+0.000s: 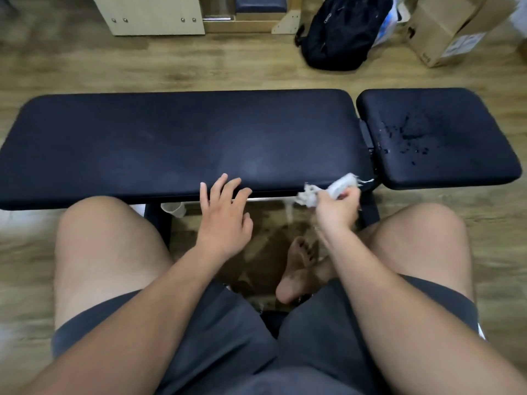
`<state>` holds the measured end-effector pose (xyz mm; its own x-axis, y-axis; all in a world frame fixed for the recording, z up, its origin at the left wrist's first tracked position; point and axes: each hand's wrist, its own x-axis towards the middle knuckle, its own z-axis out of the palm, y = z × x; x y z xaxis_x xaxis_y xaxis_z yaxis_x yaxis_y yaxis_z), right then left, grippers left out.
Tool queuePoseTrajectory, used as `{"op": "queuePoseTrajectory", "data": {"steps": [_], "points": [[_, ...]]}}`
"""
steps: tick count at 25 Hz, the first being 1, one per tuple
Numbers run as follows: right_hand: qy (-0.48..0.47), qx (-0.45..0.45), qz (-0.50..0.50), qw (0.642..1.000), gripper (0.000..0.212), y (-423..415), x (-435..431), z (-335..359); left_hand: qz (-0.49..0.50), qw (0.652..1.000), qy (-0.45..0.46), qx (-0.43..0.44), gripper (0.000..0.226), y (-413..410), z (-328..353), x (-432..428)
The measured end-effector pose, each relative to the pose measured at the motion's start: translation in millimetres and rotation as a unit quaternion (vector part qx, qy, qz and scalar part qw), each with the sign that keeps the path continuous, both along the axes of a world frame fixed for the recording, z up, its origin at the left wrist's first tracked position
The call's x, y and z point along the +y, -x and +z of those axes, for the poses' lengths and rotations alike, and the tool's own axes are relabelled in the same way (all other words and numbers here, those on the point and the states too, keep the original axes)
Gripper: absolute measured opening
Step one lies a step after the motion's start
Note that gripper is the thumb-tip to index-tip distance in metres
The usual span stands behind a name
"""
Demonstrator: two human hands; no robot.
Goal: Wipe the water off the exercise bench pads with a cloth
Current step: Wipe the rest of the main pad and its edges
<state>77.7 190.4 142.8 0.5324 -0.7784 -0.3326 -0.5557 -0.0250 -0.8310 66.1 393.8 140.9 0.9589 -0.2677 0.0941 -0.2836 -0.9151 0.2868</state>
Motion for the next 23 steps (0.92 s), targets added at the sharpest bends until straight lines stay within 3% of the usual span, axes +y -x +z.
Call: {"op": "queuePoseTrajectory", "data": {"steps": [2, 5, 6, 9, 12, 15, 18, 23], "points": [[0.008, -0.028, 0.122, 0.992, 0.024, 4, 52, 5, 0.011, 1.000, 0.009, -0.008, 0.045, 2, -3, 5], [-0.003, -0.055, 0.361, 0.931, 0.018, 6, 107, 16, 0.039, 0.999, 0.033, -0.020, 0.047, 6, -4, 14], [-0.004, -0.063, 0.376, 0.925, 0.018, 3, 110, 23, 0.044, 0.998, 0.035, -0.026, 0.050, 8, -3, 19], [0.070, -0.091, 0.261, 0.958, 0.019, -3, 68, 39, 0.017, 0.999, -0.004, -0.035, 0.055, 17, -3, 41], [0.129, -0.027, 0.191, 0.973, 0.016, -10, 6, 43, 0.062, 0.998, -0.010, 0.012, 0.054, 30, -8, 63], [0.213, 0.028, 0.269, 0.939, 0.017, -15, 11, 39, 0.104, 0.993, -0.026, 0.046, 0.054, 44, -6, 81], [0.297, 0.039, 0.346, 0.889, 0.019, -13, 41, 32, 0.085, 0.991, -0.090, 0.048, 0.050, 39, 9, 109], [0.288, 0.012, 0.405, 0.868, 0.018, -2, 96, 13, 0.125, 0.986, -0.049, 0.100, 0.036, 16, 22, 159]]}}
